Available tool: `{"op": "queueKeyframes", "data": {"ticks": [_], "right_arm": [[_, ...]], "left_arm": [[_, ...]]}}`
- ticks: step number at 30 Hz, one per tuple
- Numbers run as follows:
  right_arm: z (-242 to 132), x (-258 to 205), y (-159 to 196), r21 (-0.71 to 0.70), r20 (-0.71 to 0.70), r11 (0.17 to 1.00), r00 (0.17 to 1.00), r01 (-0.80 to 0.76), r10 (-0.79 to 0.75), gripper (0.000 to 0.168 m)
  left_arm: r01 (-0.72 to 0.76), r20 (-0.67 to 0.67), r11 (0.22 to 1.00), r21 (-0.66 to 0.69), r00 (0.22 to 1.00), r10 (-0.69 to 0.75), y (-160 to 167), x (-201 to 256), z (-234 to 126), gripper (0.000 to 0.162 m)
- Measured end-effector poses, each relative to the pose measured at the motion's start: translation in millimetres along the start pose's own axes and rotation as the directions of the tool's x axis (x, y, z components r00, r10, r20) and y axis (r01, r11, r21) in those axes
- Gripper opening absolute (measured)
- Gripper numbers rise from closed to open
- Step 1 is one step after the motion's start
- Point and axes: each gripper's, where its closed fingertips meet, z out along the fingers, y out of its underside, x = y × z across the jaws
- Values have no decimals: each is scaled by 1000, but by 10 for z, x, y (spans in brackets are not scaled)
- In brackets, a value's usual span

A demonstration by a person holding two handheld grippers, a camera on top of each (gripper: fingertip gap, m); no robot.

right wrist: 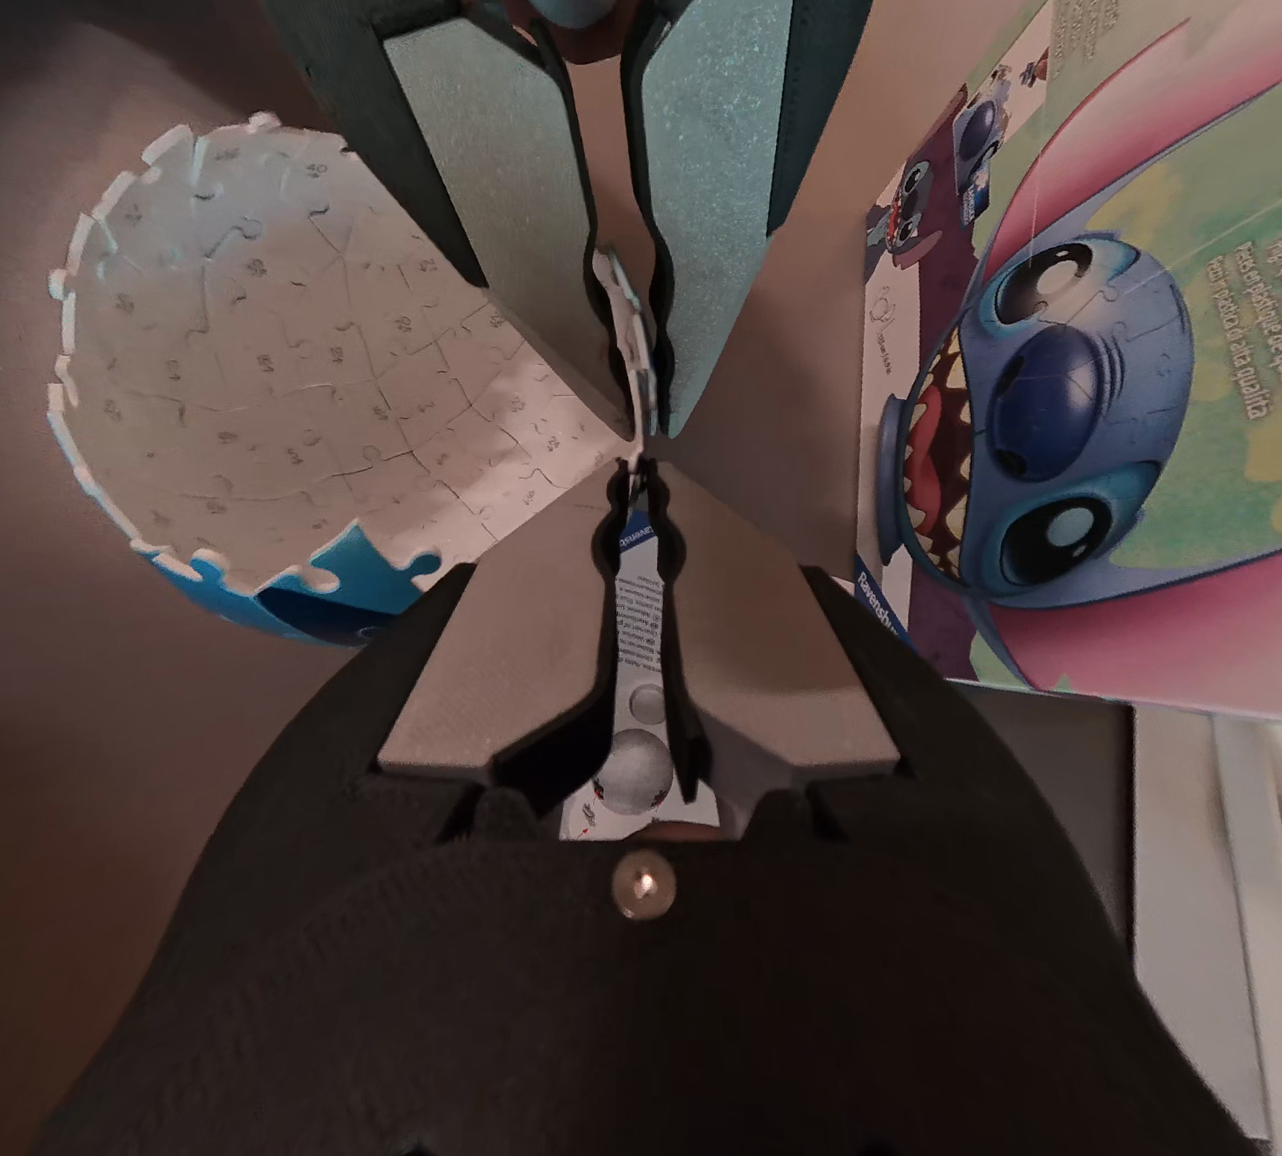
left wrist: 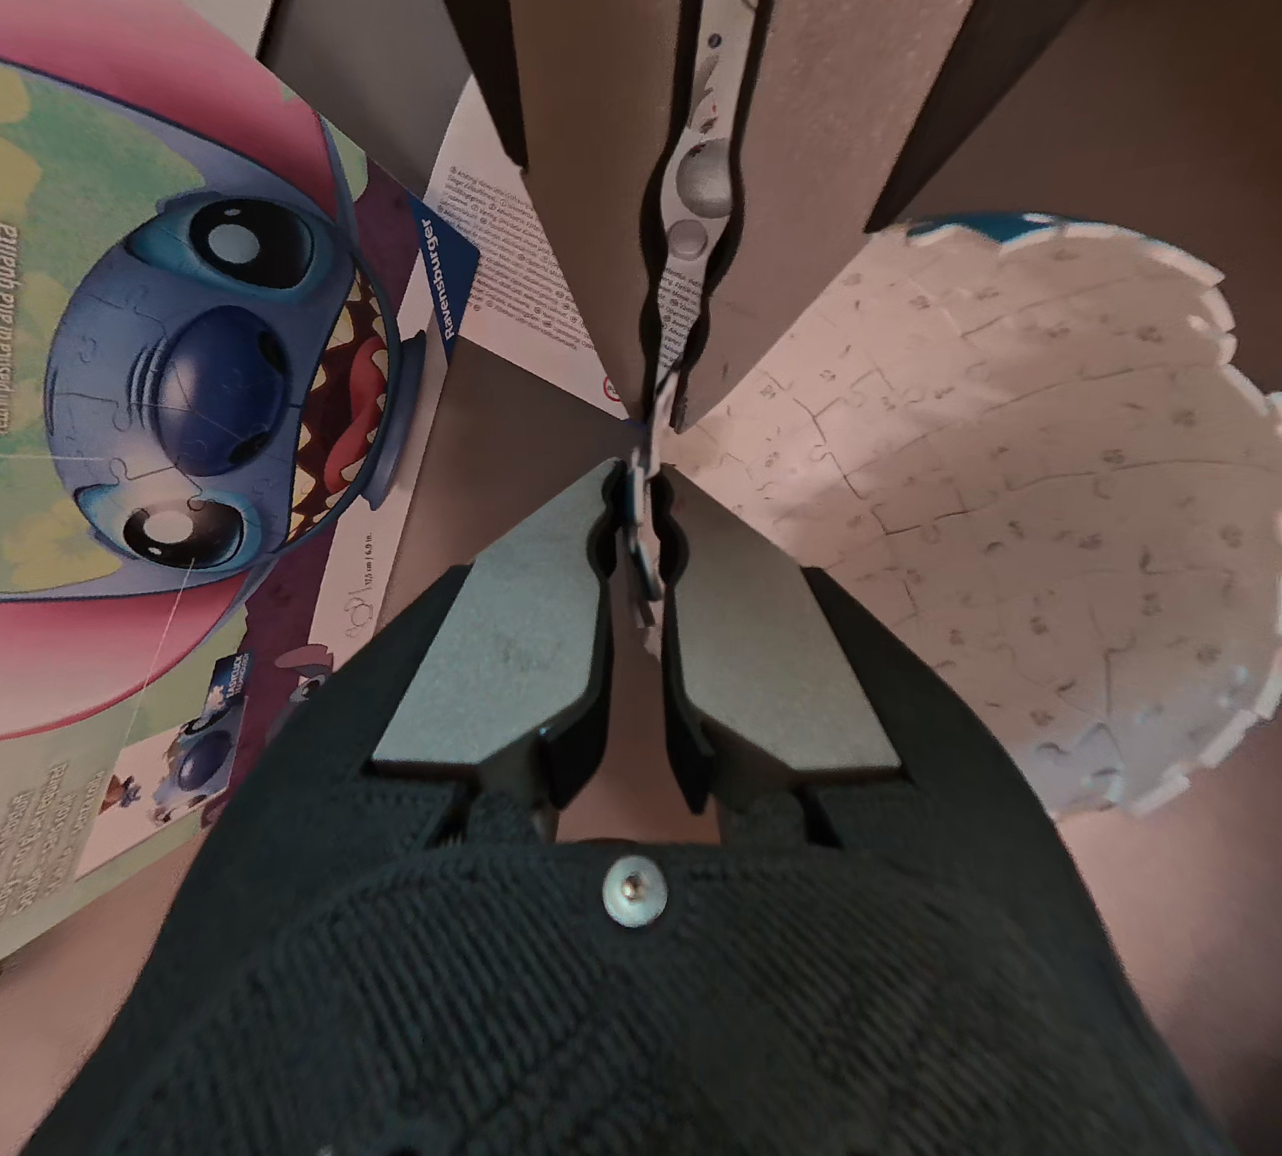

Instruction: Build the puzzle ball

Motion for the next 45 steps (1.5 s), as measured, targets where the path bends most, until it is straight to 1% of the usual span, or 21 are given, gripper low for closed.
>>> {"op": "queueKeyframes", "data": {"ticks": [5,8,10,15,18,21,38,41,45], "right_arm": [[48,-12,-16,-6,17,1000,1000,-8,8,9],[91,-15,12,-29,14,1000,1000,-2,2,3],[98,-12,17,-40,2,999,1000,11,-11,2],[101,1,22,-52,-3,999,1000,0,0,2],[104,4,24,-55,-3,998,1000,-3,3,2],[110,-11,36,-58,12,998,1000,-13,13,2],[88,-50,-7,-11,60,999,997,-45,45,6],[100,-29,-4,-11,47,999,998,-51,52,3],[104,-26,-3,-11,43,998,997,-65,65,2]], "left_arm": [[23,-27,999,36,999,-22,-64,30,-35,3],[10,-9,1000,14,1000,-10,-35,21,-16,3],[13,-18,1000,13,1000,-13,-28,26,-15,4],[23,-35,1000,-2,999,-23,15,30,-80,7],[35,-38,999,-7,999,-35,19,34,-55,8],[45,-26,999,-12,999,-46,23,13,-36,3],[88,-30,996,-23,996,-89,29,24,-46,3],[84,-26,996,-26,996,-85,30,24,-45,3],[99,-28,995,-27,995,-100,31,23,-42,2]]}}
